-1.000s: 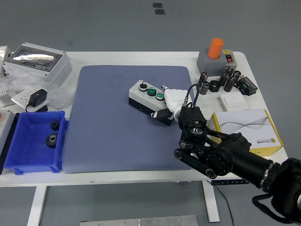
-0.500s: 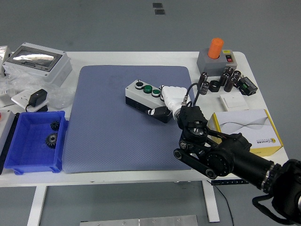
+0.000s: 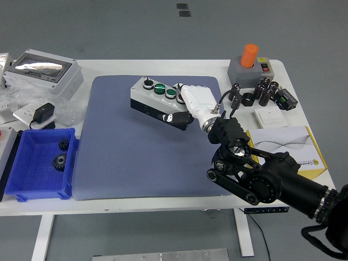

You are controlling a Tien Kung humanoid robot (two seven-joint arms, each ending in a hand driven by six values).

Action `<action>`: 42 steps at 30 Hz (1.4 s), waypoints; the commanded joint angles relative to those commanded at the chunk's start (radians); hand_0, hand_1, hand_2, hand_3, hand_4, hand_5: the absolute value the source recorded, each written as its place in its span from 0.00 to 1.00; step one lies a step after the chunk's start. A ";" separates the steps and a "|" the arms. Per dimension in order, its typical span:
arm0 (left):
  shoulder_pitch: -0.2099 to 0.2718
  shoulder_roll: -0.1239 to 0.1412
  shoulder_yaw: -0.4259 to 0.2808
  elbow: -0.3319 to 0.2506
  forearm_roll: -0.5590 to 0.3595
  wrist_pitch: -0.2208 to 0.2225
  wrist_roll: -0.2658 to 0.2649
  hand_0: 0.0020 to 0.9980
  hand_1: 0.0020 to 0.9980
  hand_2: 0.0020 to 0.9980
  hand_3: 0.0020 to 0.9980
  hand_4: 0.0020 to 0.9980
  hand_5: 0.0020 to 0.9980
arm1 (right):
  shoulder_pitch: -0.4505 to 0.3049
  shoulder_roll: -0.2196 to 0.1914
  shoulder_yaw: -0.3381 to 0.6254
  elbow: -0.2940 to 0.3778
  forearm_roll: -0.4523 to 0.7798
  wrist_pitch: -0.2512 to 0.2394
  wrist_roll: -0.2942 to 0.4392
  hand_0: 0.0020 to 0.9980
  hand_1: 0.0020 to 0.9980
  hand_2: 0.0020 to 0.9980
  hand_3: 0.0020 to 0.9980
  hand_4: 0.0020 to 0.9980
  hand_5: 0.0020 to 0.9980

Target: Pick up the button,place it on the desk,press the button,press the button

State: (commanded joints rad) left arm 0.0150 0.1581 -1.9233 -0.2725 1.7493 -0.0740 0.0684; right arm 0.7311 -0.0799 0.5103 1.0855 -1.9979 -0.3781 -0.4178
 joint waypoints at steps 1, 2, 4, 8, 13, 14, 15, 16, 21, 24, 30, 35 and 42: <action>0.000 -0.001 0.000 0.000 0.001 0.000 0.000 0.77 0.77 0.72 0.80 0.83 0.57 | 0.001 -0.005 -0.002 0.011 -0.010 -0.012 0.015 0.05 0.21 0.27 0.35 0.33 0.00; 0.000 -0.001 -0.001 0.000 0.001 0.001 -0.001 0.77 0.77 0.72 0.80 0.83 0.57 | 0.002 -0.010 -0.004 0.021 -0.019 -0.022 0.030 0.05 0.21 0.27 0.35 0.33 0.00; 0.000 -0.002 -0.002 0.000 0.003 0.001 -0.002 0.77 0.77 0.72 0.80 0.83 0.57 | 0.005 -0.024 -0.016 0.050 -0.041 -0.031 0.063 0.05 0.21 0.27 0.35 0.33 0.00; 0.001 -0.004 -0.004 0.000 0.008 0.000 -0.002 0.77 0.77 0.73 0.80 0.83 0.58 | 0.009 -0.070 -0.076 0.128 -0.077 -0.021 0.145 0.05 0.21 0.28 0.35 0.33 0.00; -0.002 -0.005 -0.008 0.001 0.016 -0.002 -0.004 0.77 0.77 0.72 0.80 0.84 0.59 | 0.004 -0.100 -0.172 0.156 -0.041 -0.015 0.213 0.04 0.21 0.28 0.35 0.30 0.00; -0.003 -0.005 -0.009 0.001 0.018 -0.003 -0.005 0.77 0.77 0.72 0.80 0.84 0.59 | 0.003 -0.101 -0.182 0.151 -0.036 -0.014 0.215 0.04 0.21 0.28 0.35 0.30 0.00; -0.003 -0.006 -0.011 0.001 0.021 -0.004 -0.005 0.77 0.77 0.72 0.80 0.84 0.59 | 0.001 -0.100 -0.195 0.141 -0.030 -0.011 0.216 0.04 0.21 0.28 0.35 0.30 0.00; -0.004 -0.007 -0.012 0.001 0.024 -0.004 -0.006 0.77 0.77 0.72 0.80 0.84 0.59 | -0.001 -0.097 -0.211 0.126 -0.021 -0.011 0.219 0.04 0.21 0.28 0.35 0.30 0.00; -0.008 -0.009 -0.019 0.002 0.037 -0.009 -0.007 0.77 0.77 0.73 0.80 0.84 0.60 | -0.017 -0.075 -0.219 0.050 -0.065 -0.030 0.233 0.04 0.21 0.28 0.35 0.30 0.00; -0.011 -0.010 -0.022 0.002 0.043 -0.012 -0.007 0.77 0.77 0.73 0.80 0.84 0.60 | -0.029 -0.068 -0.210 0.015 -0.093 -0.048 0.252 0.04 0.21 0.28 0.35 0.30 0.00; -0.012 -0.005 -0.024 0.001 0.046 -0.014 -0.004 0.77 0.77 0.73 0.80 0.84 0.61 | -0.039 -0.064 -0.200 0.009 -0.122 -0.061 0.268 0.05 0.21 0.28 0.35 0.32 0.00; -0.017 -0.003 -0.026 0.002 0.047 -0.016 -0.005 0.77 0.77 0.73 0.80 0.84 0.61 | -0.040 -0.063 -0.211 0.008 -0.112 -0.041 0.262 0.05 0.21 0.28 0.35 0.32 0.00; -0.020 -0.003 -0.025 0.001 0.046 -0.017 0.000 0.77 0.77 0.72 0.80 0.85 0.62 | -0.044 -0.061 -0.214 0.000 -0.082 0.017 0.241 0.16 0.34 0.44 0.38 0.49 0.00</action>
State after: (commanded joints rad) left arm -0.0050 0.1547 -1.9488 -0.2718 1.7953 -0.0909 0.0681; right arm 0.6873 -0.1407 0.2967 1.0852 -2.0797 -0.3608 -0.1768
